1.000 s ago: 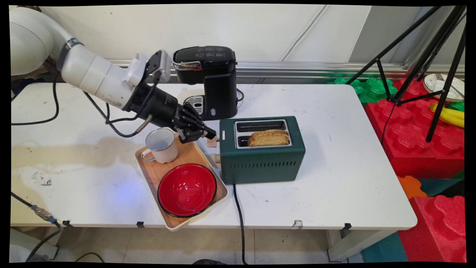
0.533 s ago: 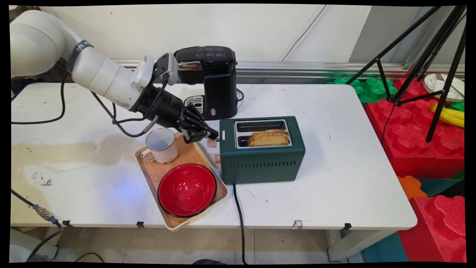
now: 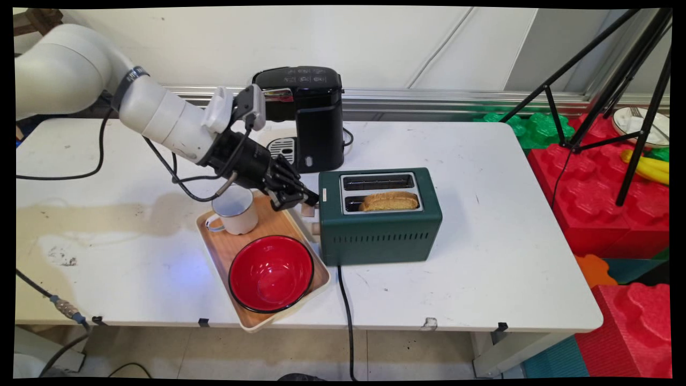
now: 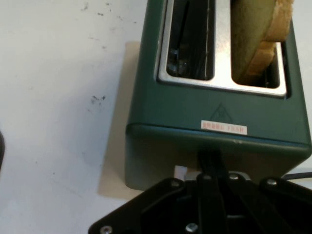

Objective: Press the toaster switch

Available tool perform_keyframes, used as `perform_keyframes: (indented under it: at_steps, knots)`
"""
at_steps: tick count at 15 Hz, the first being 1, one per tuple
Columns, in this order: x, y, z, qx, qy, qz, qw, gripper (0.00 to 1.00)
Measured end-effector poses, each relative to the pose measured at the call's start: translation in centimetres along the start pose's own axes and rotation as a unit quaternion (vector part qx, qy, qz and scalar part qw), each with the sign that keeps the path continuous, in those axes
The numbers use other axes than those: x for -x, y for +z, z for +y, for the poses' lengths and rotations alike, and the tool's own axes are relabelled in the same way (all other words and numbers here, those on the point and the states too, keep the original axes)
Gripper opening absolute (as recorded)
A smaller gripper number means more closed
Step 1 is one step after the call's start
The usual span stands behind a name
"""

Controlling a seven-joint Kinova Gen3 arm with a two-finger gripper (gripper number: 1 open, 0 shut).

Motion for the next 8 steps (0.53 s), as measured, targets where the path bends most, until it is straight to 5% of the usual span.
perform_keyframes:
  at_steps: [8]
  knots:
    - [0.9,1.6,0.2,0.007,0.012,-0.009,0.9999,0.00]
